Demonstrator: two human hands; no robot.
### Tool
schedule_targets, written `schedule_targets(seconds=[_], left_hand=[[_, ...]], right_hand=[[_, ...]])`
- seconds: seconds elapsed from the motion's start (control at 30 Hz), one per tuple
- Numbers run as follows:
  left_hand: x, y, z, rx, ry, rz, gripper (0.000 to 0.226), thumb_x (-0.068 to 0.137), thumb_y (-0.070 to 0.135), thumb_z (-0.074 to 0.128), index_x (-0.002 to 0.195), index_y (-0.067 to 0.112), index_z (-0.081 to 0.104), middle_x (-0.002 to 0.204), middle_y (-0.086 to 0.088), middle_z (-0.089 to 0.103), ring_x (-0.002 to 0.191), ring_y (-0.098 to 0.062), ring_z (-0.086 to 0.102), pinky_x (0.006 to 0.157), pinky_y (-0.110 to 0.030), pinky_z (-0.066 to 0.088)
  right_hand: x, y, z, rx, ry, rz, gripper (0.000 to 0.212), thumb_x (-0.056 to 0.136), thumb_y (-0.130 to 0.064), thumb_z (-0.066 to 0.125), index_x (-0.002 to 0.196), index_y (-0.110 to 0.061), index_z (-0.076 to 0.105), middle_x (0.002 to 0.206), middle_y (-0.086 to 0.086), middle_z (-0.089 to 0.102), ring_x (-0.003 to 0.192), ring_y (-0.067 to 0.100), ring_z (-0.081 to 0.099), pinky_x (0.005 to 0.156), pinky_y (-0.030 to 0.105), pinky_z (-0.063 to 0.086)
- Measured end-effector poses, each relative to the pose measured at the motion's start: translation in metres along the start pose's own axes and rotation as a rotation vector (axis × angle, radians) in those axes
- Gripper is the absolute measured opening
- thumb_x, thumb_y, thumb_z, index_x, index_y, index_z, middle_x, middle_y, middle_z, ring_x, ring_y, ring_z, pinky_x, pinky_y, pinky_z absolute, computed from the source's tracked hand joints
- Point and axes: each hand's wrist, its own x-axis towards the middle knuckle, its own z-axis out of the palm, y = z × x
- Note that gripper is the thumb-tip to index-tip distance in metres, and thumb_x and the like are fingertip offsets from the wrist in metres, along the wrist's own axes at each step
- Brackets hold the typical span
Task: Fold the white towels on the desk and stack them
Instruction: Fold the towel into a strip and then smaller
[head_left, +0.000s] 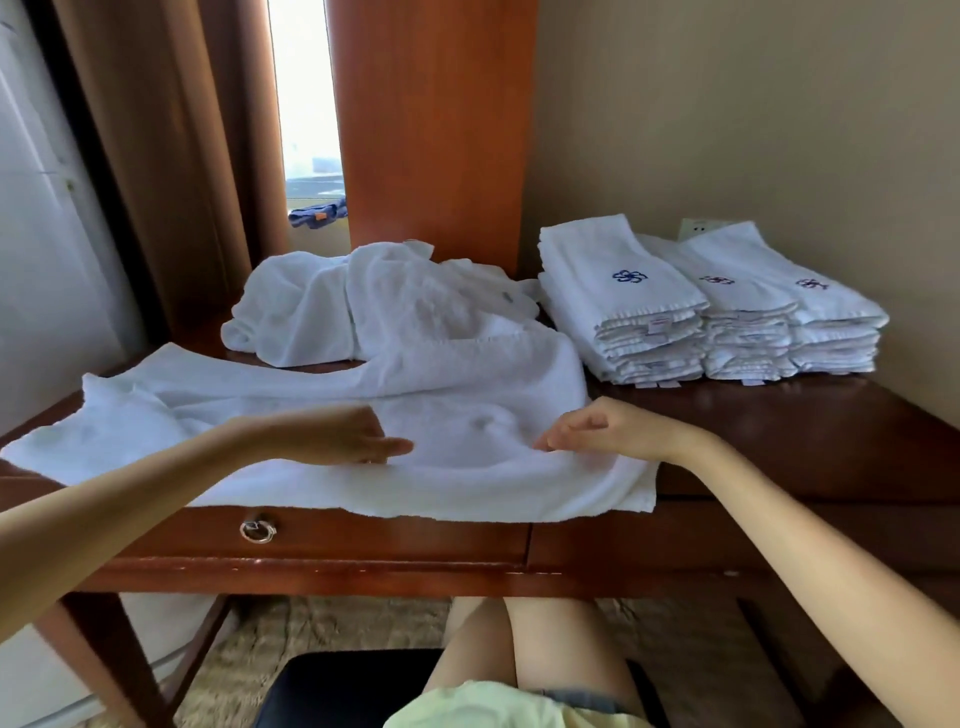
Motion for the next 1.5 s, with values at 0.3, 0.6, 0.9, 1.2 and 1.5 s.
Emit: schedule_targets(seconds=[0.3,0.6,0.9,1.2,1.5], left_hand=[[0.053,0.040,0.035,0.318,0.138,0.167,0.065,0.096,0.056,0.038,0.153,0.034,0.015,0.162,0.002,0.004,0.149,-0.017,0.001,0.120,-0.045,0.006],[0.058,0.071,0.083,0.224,0.045,0.121,0.084,0.079,0.079,0.007,0.151,0.041,-0.008,0.161,0.006,-0.015,0.147,-0.013,-0.017,0.117,-0.047,-0.013],[0.124,0.104,0.068,-0.058,0.571,0.016,0.055,0.095,0.044,0.051,0.144,0.023,0.036,0.140,-0.009,0.035,0.101,-0.029,0.059,0.084,-0.037,0.047],[0.168,0.077,0.066,-0.162,0.694,-0.026,0.063,0.079,0.034,0.071,0.137,0.025,0.046,0.136,-0.004,0.030,0.093,-0.026,0.062,0.079,-0.034,0.049],[0.193,0.065,0.052,0.002,0.766,0.353,0.053,0.072,0.014,0.078,0.121,0.021,0.058,0.145,-0.009,0.028,0.095,-0.024,0.053,0.072,-0.036,0.050]], right_hand=[[0.039,0.019,-0.003,-0.277,0.285,0.176,0.039,0.101,-0.038,0.046,0.133,-0.019,0.053,0.141,0.001,0.049,0.128,0.019,0.048,0.104,0.027,0.039],[0.009,0.071,0.011,-0.542,0.220,0.211,0.065,0.098,-0.060,0.026,0.154,-0.033,0.009,0.162,-0.010,-0.003,0.147,0.006,-0.007,0.115,0.026,-0.004],[0.015,0.099,-0.024,0.028,0.758,0.109,0.027,0.100,-0.024,0.050,0.123,-0.018,0.062,0.126,0.001,0.059,0.120,0.020,0.055,0.106,0.046,0.041],[0.054,0.104,-0.041,-0.577,0.733,0.164,0.043,0.085,-0.035,0.068,0.124,-0.021,0.060,0.120,0.000,0.049,0.109,0.019,0.052,0.089,0.036,0.046],[0.062,0.102,-0.043,-0.687,0.780,-0.171,0.014,0.074,-0.002,0.063,0.078,-0.006,0.051,0.072,0.006,0.060,0.067,0.031,0.053,0.067,0.036,0.039]])
